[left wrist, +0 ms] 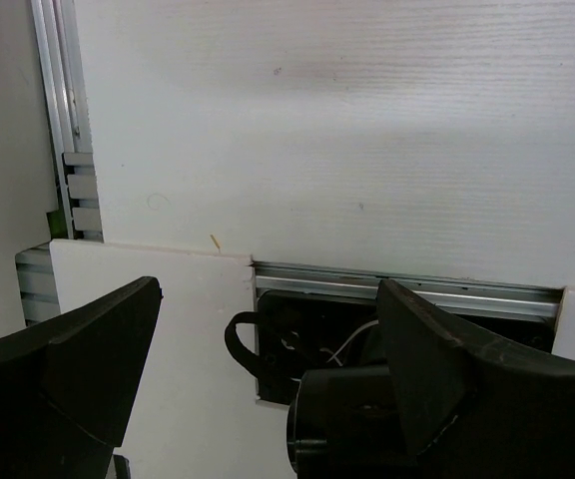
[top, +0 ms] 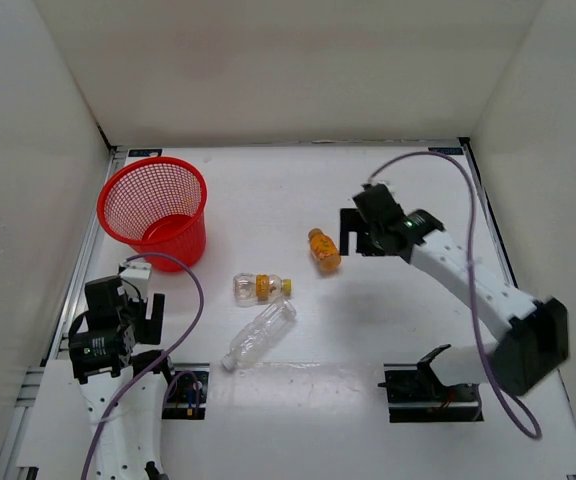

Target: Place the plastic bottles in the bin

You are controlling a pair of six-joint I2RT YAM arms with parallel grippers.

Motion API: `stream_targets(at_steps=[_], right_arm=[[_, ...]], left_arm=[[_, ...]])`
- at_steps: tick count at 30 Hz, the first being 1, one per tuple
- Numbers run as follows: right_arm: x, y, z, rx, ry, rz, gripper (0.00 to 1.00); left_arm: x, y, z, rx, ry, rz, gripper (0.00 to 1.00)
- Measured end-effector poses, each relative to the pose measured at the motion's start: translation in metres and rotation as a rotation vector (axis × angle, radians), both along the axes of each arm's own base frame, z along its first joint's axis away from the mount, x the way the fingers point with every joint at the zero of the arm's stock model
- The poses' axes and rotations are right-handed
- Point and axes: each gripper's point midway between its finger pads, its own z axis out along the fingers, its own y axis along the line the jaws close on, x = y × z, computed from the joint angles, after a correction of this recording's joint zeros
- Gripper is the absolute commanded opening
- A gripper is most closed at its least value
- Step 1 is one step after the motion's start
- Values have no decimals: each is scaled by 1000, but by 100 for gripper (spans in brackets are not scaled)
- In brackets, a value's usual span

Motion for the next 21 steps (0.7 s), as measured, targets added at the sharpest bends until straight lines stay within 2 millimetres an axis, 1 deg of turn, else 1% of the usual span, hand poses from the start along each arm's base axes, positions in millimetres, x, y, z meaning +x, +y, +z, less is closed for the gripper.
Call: stream_targets(at_steps=[2, 4, 6, 9, 11, 13, 16, 18, 21], right_arm=[[19, 24, -3, 2, 28, 82, 100], [33, 43, -12, 4, 68, 154, 100], [43, 57, -21, 10, 110, 204, 100], [73, 85, -30, 12, 144, 266, 100], [90, 98, -43, 2, 154, 290, 100], [91, 101, -64, -25, 193, 305, 100], [81, 95, -91, -72, 275, 309, 100], [72, 90, -102, -93, 311, 309, 96], [61, 83, -114, -112, 352, 308, 71]], left_arm=[[-1, 0, 0, 3, 4, -5, 100], [-1, 0, -1, 4, 7, -4, 100], [-2, 1, -1, 6, 8, -1, 100], [-2, 1, 0, 5, 6, 3, 100], [-2, 1, 0, 4, 5, 3, 100], [-2, 1, 0, 3, 5, 4, 100], [-2, 1, 0, 3, 5, 5, 100], [-2, 1, 0, 3, 5, 5, 100], [-2, 1, 0, 2, 4, 7, 100]])
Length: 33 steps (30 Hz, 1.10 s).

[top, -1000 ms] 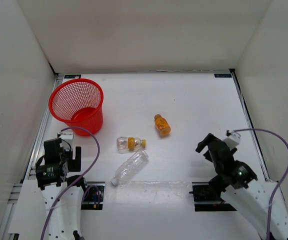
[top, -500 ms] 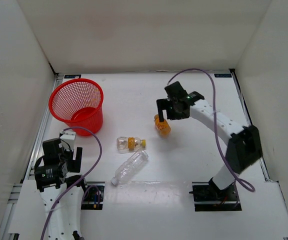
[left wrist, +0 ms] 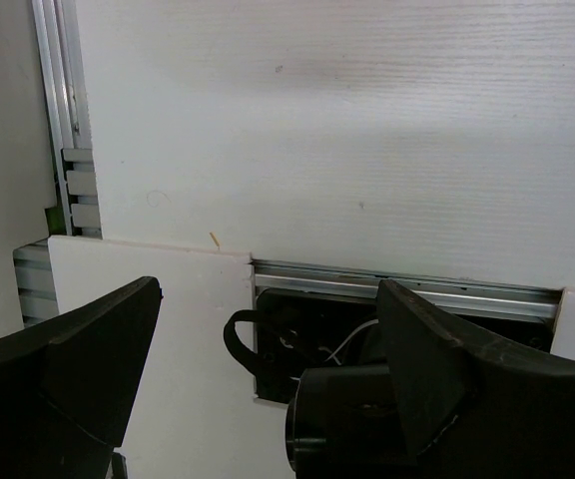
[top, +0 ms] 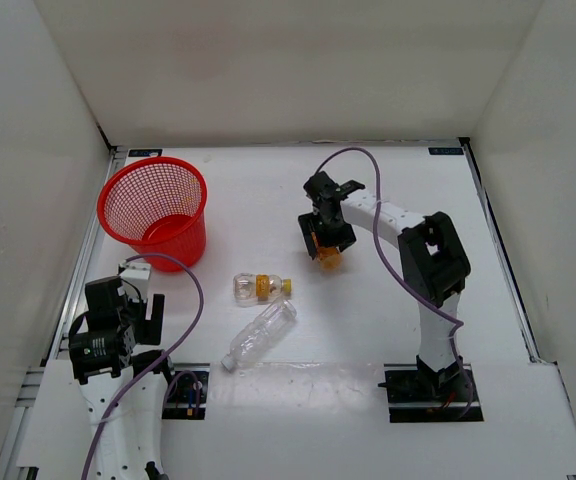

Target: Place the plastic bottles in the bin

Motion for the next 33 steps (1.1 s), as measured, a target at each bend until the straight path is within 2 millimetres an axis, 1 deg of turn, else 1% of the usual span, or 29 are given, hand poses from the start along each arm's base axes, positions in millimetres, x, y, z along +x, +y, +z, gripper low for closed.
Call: stream_targets(at_steps=[1, 2, 4, 5, 6, 9, 11, 12, 13, 14, 15, 16, 17, 18, 19, 20, 22, 23, 25, 26, 27, 28, 29, 30, 32, 33], right_arm=[[-3, -2, -3, -6, 11, -1, 63], [-6, -3, -6, -8, 23, -6, 49], [-9, -3, -8, -5, 32, -16, 31], [-9, -3, -8, -2, 31, -18, 19], [-8, -2, -8, 3, 31, -26, 17], [-5, 3, -2, 26, 16, -45, 17], [1, 9, 12, 62, -14, -50, 17], [6, 16, 23, 95, -36, -56, 17], [14, 26, 41, 148, -75, -62, 15], [25, 41, 64, 232, -135, -68, 14], [37, 57, 94, 331, -209, -72, 14], [44, 70, 121, 418, -270, -71, 12], [52, 88, 160, 549, -351, -71, 12], [55, 102, 189, 641, -402, -63, 12], [57, 119, 223, 749, -459, -54, 12], [58, 137, 259, 858, -513, -36, 12], [56, 177, 321, 1054, -591, 20, 13], [55, 198, 349, 1140, -612, 49, 17], [52, 242, 397, 1305, -661, 116, 19], [50, 260, 412, 1364, -673, 142, 19], [46, 279, 422, 1422, -688, 168, 21], [40, 296, 423, 1461, -687, 189, 24], [33, 310, 415, 1478, -669, 201, 25], [26, 324, 400, 1474, -639, 206, 28], [9, 352, 359, 1428, -577, 219, 35], [0, 365, 339, 1393, -552, 236, 40]], left_arm=[[0, 0, 0, -1, -1, 2, 100], [0, 0, 0, -1, -1, 2, 100], [0, 0, 0, -2, -2, 4, 100], [0, 0, 0, -2, -2, 4, 100], [0, 0, 0, -3, -2, 4, 100], [0, 0, 0, -3, -2, 4, 100], [0, 0, 0, -3, -2, 4, 100], [0, 0, 0, -3, -2, 4, 100], [0, 0, 0, -3, -2, 4, 100], [0, 0, 0, -2, -3, 4, 100], [1, 0, 0, -2, -4, 4, 100], [1, 0, 0, -2, -5, 4, 100], [2, 0, -1, -2, -6, 4, 100], [2, 0, -1, -2, -7, 4, 100], [3, 0, -2, -2, -6, 5, 100], [3, 0, -2, -3, -5, 7, 100], [3, 0, -4, -5, -3, 9, 100], [3, 0, -4, -6, -2, 11, 100], [3, 0, -5, -7, 0, 11, 100], [3, 0, -5, -7, 0, 11, 100], [3, 0, -5, -7, -2, 12, 100], [3, 0, -5, -6, -2, 12, 100], [3, 0, -5, -6, -3, 12, 100], [3, 0, -5, -6, -3, 12, 100], [3, 0, -5, -6, -3, 12, 100], [3, 0, -5, -6, -3, 12, 100]])
